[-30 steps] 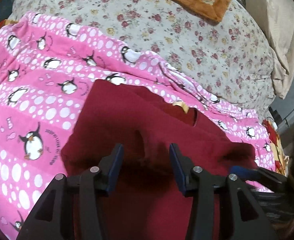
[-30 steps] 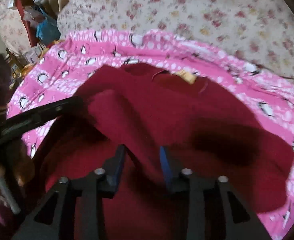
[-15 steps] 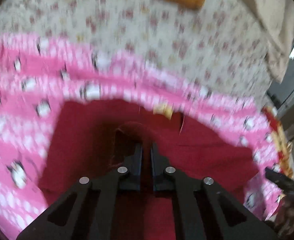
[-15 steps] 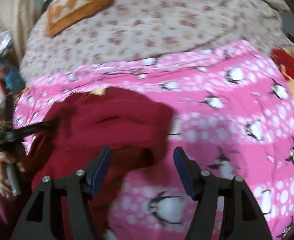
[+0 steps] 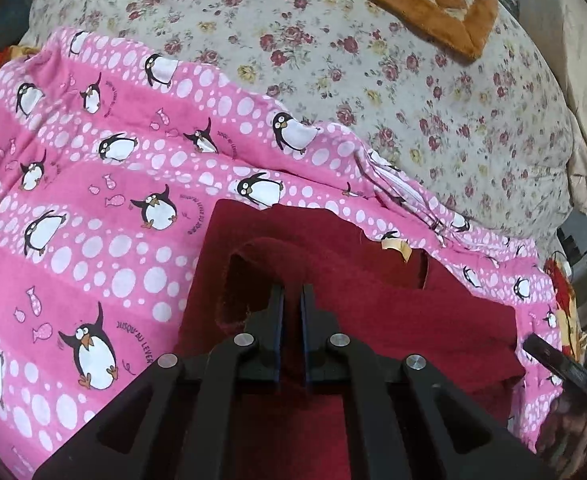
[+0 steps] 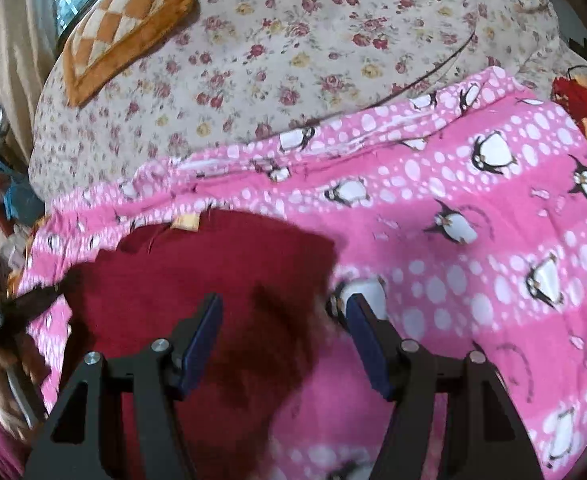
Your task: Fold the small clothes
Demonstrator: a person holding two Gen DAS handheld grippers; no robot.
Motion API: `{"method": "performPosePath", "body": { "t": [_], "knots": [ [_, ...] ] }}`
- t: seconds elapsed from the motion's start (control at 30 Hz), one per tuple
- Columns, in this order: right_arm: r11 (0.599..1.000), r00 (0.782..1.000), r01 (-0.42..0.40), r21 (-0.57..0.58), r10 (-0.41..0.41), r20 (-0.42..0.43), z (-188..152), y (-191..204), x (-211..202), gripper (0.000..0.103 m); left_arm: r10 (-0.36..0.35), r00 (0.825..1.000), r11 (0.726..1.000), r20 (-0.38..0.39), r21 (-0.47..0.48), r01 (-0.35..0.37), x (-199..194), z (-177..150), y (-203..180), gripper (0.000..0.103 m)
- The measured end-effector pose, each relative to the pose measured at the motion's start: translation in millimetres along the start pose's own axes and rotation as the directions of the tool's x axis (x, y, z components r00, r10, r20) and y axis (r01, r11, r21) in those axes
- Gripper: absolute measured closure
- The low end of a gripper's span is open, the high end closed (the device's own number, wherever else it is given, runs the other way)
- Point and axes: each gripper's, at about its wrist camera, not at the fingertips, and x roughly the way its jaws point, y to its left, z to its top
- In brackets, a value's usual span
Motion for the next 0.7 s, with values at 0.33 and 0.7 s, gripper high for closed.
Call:
{"method": "performPosePath", "body": {
  "t": [0.33, 0.7],
  "knots": [
    [0.989, 0.991, 0.111, 0.094, -0.104, -0.082, 36.2, -27.7, 71.3, 0.053, 0.023, 0.999, 1.0, -0.028, -0.019, -0.023, 10.2, -1.9, 5.7, 0.103],
    [0.957, 0.996, -0.081, -0.279, 0.069, -0.054, -32.9, 36.2, -11.4, 0.065, 0.037, 0.999, 0.999, -0.031, -0.036, -0.038, 10.8, -2.9, 6.7, 0.103]
  ]
}}
